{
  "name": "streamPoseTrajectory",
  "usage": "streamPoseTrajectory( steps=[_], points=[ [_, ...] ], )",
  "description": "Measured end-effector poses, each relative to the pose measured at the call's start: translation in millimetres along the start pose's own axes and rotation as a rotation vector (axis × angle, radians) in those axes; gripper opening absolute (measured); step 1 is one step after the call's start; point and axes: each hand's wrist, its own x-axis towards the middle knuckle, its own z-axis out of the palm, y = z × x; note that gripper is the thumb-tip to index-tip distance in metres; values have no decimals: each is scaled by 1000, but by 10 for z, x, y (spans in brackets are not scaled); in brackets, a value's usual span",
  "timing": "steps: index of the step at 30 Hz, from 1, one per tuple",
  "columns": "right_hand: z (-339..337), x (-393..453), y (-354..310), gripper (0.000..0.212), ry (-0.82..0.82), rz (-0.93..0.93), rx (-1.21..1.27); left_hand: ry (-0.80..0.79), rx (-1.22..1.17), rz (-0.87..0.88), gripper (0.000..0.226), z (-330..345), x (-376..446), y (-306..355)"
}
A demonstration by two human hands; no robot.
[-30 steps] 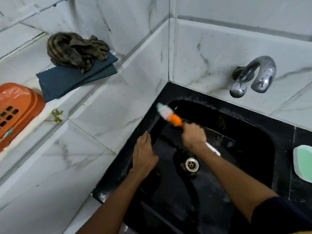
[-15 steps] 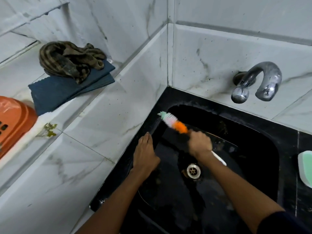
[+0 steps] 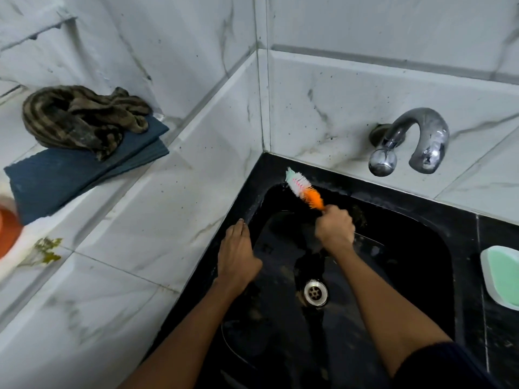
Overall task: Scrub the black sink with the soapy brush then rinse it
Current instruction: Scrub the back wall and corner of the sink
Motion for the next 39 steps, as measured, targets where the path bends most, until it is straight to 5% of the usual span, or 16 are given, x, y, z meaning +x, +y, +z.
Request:
streamPoseTrajectory(
  steps=[5,9,15,22,27,33,37,39],
  points=[
    [313,-397,-117,29,-110,-186,-21,5,7,16,87,-9,85,45],
    [203,-165,154,23,26,223,325,-21,-17,40,86,-36,146,48],
    [464,-409,80,23,7,193,322,-23,0,74,83,-39,245,147],
    [474,-439,205,21,268,602,646,-27,11,74,86,-52,324,166],
    [454,-354,36,22,32,363,483,-26,38,73,87,-31,391,235],
    [408,-412,320,21,241,689,671,-29,50,60,87,-15,479,358],
    [393,-418,317,22,85,488,572,-19,73,38,88,2,508,425],
    [300,-365,399,23,131,519,575,-19,80,28,89,11,502,454]
  ],
)
